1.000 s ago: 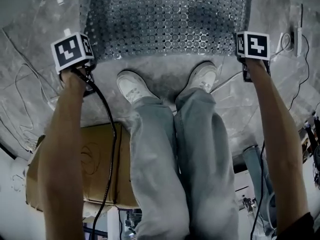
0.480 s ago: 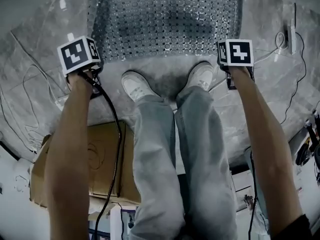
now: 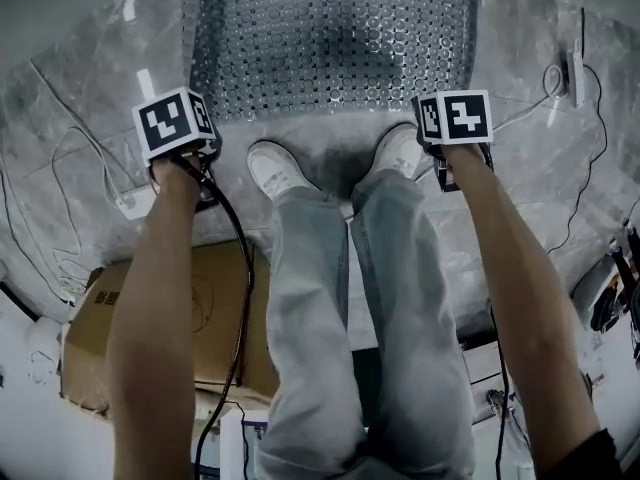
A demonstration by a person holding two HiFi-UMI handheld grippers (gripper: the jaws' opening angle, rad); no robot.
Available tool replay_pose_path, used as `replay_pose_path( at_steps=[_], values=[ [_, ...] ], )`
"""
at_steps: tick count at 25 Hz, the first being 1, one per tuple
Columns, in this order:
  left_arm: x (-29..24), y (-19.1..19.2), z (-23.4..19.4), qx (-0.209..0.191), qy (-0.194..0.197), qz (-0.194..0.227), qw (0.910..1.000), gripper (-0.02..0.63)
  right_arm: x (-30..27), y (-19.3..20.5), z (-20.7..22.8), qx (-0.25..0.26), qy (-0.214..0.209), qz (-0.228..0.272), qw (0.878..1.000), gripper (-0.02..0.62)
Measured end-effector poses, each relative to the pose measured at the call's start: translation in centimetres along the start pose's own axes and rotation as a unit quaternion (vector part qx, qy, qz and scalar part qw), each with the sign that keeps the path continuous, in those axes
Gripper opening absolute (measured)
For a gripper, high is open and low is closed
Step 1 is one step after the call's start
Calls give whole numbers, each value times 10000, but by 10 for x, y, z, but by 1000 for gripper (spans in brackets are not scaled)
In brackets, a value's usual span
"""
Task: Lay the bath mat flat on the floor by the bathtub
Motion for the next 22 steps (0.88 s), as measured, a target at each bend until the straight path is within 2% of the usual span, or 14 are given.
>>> replay_pose_path(
  at_steps=[7, 11, 14, 17, 20, 22],
  values=[
    [9, 26, 35, -165, 284, -164, 9993, 5, 24, 2, -25, -7, -476, 192, 9987, 98],
    [20, 37, 57, -359, 515, -245, 9977, 5, 41, 8, -35, 31, -741, 299, 9968, 47],
    [34, 41, 67, -591, 678, -172, 9958, 5, 54, 12, -44, -13, -854, 346, 9957, 21],
    [49, 48, 75, -635, 827, -127, 9945, 5, 68, 18, -51, -17, -969, 376, 9946, 5],
    [60, 57, 83, -662, 1106, -207, 9914, 5, 81, 25, -55, -6, -1029, 346, 9941, 5],
    [69, 63, 87, -854, 1188, -290, 9888, 5, 88, 32, -60, 50, -1060, 275, 9940, 5]
  ],
)
Point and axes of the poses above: the fingertips, and each gripper's own axes: x backward along the fingers, z to its right, y out of its underside, the point moved 3 cm from there along x, backward along the fingers, and after that the axes turned 9 degrees about -z, right-handed, at the moved point
